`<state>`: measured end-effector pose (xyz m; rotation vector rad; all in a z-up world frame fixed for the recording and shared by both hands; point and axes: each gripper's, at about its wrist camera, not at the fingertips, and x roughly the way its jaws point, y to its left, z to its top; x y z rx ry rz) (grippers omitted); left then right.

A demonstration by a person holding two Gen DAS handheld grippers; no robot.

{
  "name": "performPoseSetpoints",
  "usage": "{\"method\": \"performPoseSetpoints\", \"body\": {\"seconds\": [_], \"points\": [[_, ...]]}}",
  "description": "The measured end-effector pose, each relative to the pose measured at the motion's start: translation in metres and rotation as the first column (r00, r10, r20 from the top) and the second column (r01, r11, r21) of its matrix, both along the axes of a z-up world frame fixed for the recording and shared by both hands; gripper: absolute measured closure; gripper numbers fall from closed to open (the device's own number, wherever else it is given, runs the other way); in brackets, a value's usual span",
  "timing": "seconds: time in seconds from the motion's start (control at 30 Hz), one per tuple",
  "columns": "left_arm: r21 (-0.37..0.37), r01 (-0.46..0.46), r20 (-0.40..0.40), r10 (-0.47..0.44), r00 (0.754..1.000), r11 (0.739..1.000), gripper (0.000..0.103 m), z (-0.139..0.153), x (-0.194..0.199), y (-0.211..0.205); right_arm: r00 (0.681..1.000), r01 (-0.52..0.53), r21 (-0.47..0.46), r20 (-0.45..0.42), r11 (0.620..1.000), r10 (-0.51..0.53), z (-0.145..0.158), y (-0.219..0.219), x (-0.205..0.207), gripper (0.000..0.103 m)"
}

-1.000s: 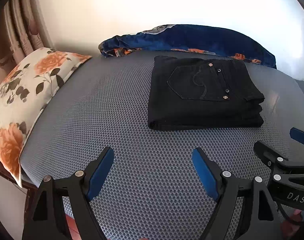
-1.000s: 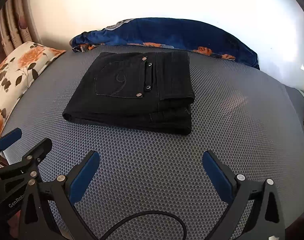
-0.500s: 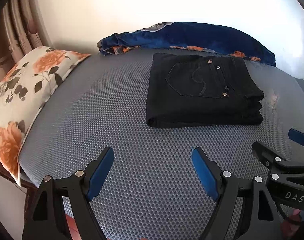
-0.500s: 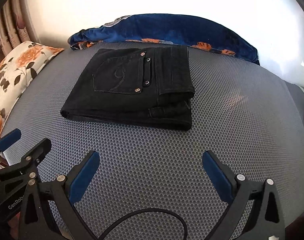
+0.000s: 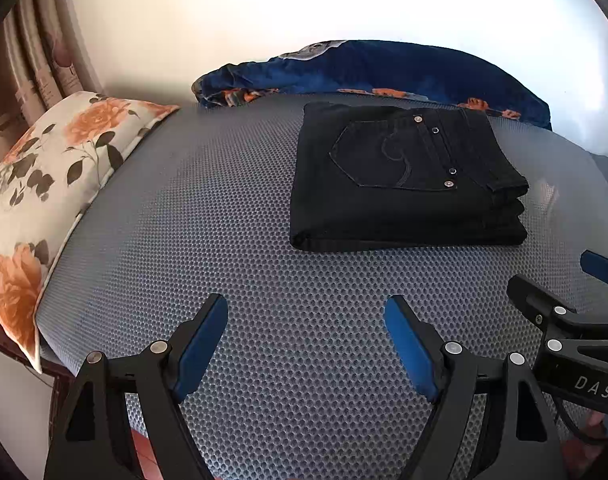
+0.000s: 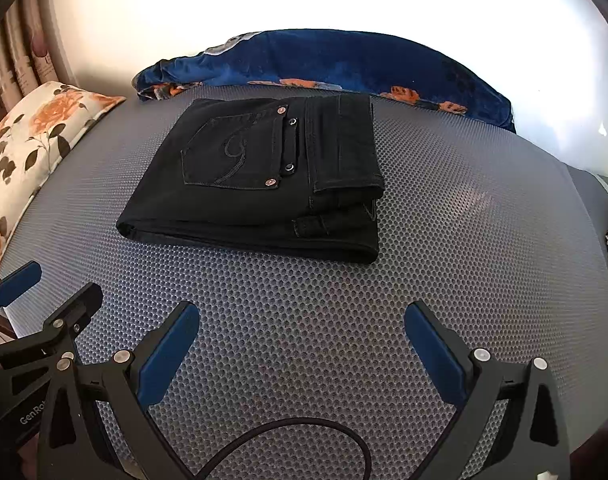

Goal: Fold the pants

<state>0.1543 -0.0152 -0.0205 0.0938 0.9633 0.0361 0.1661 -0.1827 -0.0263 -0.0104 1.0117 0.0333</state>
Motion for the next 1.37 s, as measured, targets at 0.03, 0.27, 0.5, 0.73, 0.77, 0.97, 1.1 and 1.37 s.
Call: {"method": "performPoseSetpoints", "body": {"seconds": [0.03, 0.27, 0.5, 0.73, 0.77, 0.97, 1.1, 1.37], "points": [[0.001, 0.000, -0.001, 0.000, 1.000, 1.000, 0.022, -0.0002, 0.0000, -0.0001, 1.000, 0.000, -0.001, 0.001, 1.000, 0.000, 0.0001, 0.0000, 0.0000, 0.001], [0.005, 0.003, -0.002, -0.003, 1.000, 1.000, 0.022, -0.0010, 0.0004, -0.0004, 1.000, -0.002, 0.000, -0.001, 1.000, 0.002, -0.0002, 0.0008, 0.0005, 0.001], [0.008, 0.005, -0.003, -0.004, 1.000, 1.000, 0.022, -0.0013, 0.0007, -0.0005, 1.000, -0.004, 0.001, -0.004, 1.000, 0.004, -0.0023, -0.0004, 0.0014, 0.001], [0.011, 0.006, -0.003, -0.006, 1.000, 1.000, 0.022, -0.0018, 0.0010, -0.0002, 1.000, -0.009, -0.003, -0.008, 1.000, 0.009, -0.0034, 0.0004, 0.0016, 0.001], [0.012, 0.003, -0.002, -0.003, 1.000, 1.000, 0.022, -0.0018, 0.0009, -0.0001, 1.000, -0.009, -0.005, -0.009, 1.000, 0.009, -0.0037, 0.0007, 0.0016, 0.001], [0.010, 0.002, -0.006, -0.002, 1.000, 1.000, 0.022, -0.0017, 0.0016, 0.0025, 1.000, -0.011, -0.007, -0.012, 1.000, 0.011, -0.0042, 0.0019, 0.0015, 0.001], [0.004, 0.002, -0.010, -0.002, 1.000, 1.000, 0.022, -0.0020, 0.0029, 0.0047, 1.000, -0.011, -0.008, -0.015, 1.000, 0.011, -0.0048, 0.0022, 0.0022, 0.001], [0.001, 0.016, -0.018, -0.016, 1.000, 1.000, 0.022, -0.0030, 0.0033, 0.0032, 1.000, -0.010, -0.006, -0.017, 1.000, 0.010, -0.0054, 0.0018, 0.0029, 0.001]]}}
